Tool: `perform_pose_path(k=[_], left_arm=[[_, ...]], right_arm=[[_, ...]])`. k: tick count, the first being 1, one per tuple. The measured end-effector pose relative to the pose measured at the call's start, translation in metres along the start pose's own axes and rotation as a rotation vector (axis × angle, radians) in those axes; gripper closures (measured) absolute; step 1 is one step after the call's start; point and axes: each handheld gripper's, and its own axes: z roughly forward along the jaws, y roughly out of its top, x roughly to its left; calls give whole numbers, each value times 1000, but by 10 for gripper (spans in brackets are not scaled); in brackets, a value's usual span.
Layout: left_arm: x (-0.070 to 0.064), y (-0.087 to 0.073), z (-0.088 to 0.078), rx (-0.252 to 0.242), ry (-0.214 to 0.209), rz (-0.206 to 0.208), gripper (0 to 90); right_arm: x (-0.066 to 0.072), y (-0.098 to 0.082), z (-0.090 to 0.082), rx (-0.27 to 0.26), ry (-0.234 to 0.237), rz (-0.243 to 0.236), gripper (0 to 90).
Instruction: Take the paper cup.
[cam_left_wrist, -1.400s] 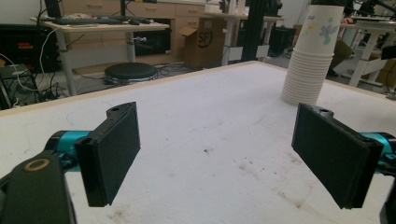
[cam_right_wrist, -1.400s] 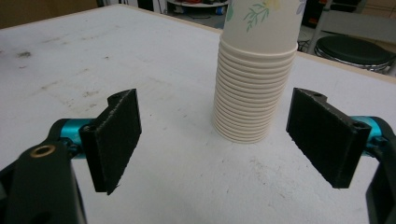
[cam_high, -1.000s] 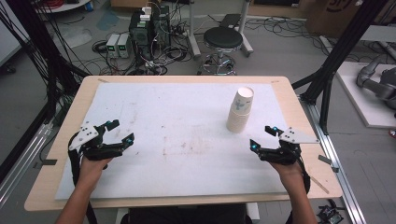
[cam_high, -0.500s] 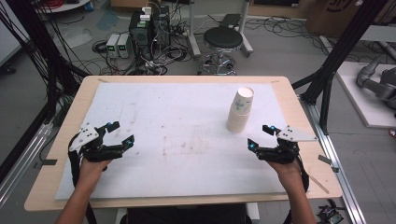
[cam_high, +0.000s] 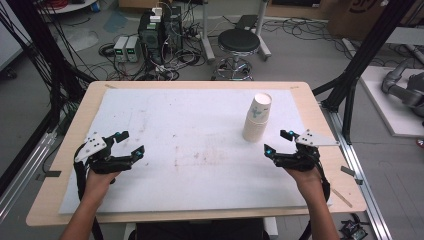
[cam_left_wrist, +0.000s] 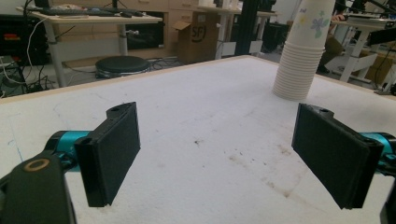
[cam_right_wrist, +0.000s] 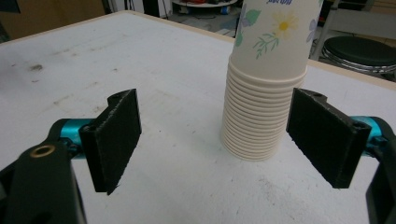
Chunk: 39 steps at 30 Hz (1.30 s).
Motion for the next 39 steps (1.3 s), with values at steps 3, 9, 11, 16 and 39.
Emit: perform_pose_path(k=[3,9,11,16,39], left_arm=[[0,-1,1,4,-2,-2,153],[-1,-1,1,8,-9,-5,153],[-1,-1,2,8,-8,-4,153],[-1,-2,2,8,-9,-6,153],[0,-3,5,14,-15,-13,153]], right_arm=[[-2,5,2,4,-1,4,181],[-10,28,14,17,-9,-7,181],[-12,36,18,26,-14,-11,181],[-22,53,31,59,-36,-5,181],[-55,87,84,172,-24,59,181]])
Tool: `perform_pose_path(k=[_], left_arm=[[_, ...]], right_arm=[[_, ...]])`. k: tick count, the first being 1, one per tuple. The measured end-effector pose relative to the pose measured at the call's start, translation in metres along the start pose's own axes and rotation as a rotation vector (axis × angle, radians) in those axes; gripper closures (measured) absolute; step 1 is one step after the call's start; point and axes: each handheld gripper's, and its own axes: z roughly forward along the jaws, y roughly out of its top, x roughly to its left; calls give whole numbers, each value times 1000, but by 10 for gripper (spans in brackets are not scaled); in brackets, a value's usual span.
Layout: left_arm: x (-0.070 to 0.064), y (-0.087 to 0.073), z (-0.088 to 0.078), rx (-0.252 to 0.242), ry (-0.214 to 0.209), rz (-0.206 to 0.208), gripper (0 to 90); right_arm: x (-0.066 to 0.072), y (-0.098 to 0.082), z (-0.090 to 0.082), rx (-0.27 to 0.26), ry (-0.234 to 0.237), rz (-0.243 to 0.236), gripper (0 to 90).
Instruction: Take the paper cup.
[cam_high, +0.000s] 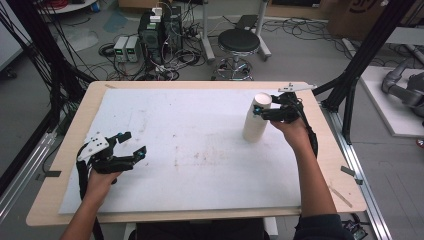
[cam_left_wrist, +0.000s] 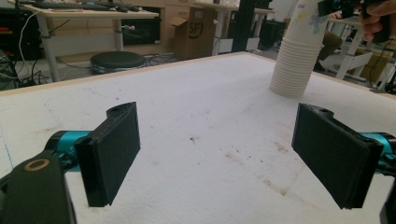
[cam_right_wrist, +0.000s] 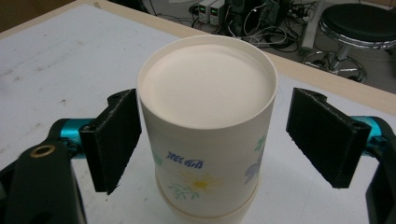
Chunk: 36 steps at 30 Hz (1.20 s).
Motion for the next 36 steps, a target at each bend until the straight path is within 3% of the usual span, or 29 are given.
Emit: perform_pose_path(k=[3,9,17,23,36], left_arm=[[0,0,0,5,-1,2,153],[0,0,0,6,-2,-1,154],[0,0,1,7,-3,-4,154],[0,0,0,5,-3,-1,155],[-2,2,1,5,-23,4,155]], right_arm=[[-2,1,4,0,7,8,184],[-3,2,7,-10,46,-3,319],[-1,11,3,-24,44,-42,329],[2,21,-7,-48,35,-43,331],[12,50,-51,-142,41,-116,349]])
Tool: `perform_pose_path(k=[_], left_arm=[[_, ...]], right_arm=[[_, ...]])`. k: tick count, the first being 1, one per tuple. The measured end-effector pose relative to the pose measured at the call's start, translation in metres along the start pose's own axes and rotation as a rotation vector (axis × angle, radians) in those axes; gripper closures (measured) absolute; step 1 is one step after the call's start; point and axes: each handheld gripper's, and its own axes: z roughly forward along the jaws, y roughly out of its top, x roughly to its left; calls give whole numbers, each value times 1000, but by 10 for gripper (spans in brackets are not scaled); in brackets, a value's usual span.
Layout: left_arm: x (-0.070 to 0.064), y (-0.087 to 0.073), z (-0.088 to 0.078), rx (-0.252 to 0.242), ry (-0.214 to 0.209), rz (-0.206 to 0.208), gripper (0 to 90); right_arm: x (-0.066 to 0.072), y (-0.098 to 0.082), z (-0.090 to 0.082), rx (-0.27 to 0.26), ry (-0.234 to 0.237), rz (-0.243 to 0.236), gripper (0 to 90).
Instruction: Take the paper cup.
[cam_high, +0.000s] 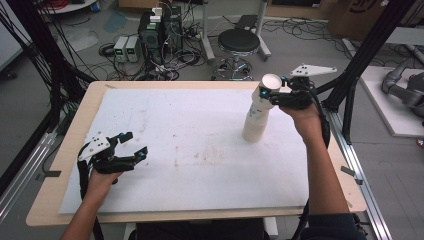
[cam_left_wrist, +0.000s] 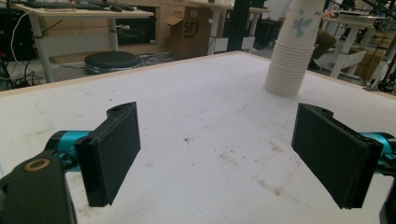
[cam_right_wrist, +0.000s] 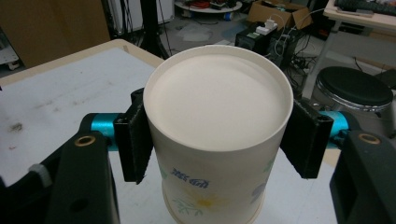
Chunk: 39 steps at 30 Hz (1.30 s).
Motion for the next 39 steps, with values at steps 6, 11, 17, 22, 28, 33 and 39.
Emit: perform_pose_path(k=[6,11,17,22,28,33,39], left_arm=[[-1,0,1,-2,-16,0,155],[-1,1,1,-1,-16,0,155],[-2,1,2,-2,-23,2,155],[-5,2,4,1,-49,6,155],[-11,5,6,-6,-95,14,164],[-17,5,12,3,-141,8,156],[-24,6,15,0,-179,16,156]], right_arm=[[6,7,-14,-29,19,-14,353],[13,9,-22,-46,40,-25,358],[22,9,-27,-37,89,-22,364],[36,4,-25,-16,139,-41,364],[53,-24,-20,-14,206,-29,363],[66,-45,-14,-25,250,-26,363],[80,-67,1,-9,325,-9,363]])
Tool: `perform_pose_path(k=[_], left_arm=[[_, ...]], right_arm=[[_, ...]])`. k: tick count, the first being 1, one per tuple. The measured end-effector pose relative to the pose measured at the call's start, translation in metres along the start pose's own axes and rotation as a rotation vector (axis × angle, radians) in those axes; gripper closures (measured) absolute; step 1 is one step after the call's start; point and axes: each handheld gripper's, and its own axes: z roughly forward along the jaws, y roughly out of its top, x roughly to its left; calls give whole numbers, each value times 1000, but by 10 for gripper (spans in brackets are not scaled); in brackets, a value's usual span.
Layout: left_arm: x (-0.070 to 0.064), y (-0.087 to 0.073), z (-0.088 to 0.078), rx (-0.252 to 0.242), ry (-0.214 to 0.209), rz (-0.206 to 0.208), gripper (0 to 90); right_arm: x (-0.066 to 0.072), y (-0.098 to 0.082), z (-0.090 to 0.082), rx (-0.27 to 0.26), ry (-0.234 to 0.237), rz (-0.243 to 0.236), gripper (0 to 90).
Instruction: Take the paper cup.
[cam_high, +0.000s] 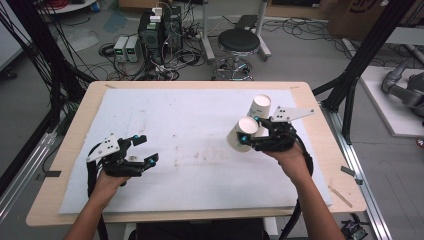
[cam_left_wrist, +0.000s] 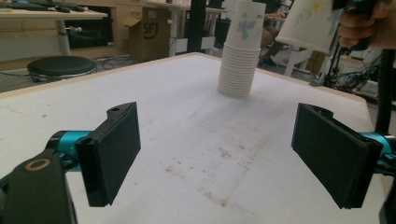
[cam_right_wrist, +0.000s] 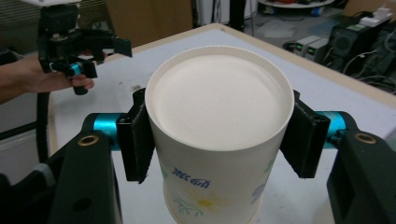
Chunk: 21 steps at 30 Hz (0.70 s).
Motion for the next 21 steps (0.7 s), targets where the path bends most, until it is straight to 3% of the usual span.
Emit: perform_pose_path(k=[6,12,21], left_arm=[[-4,-2,7,23,-34,18,156],[-7,-2,9,26,-63,21,158],[-10,-1,13,41,-61,31,158]], right_arm=[[10,-13,22,13,58,-12,363],[17,-15,42,32,95,-44,361],[24,-12,50,42,109,-48,358]])
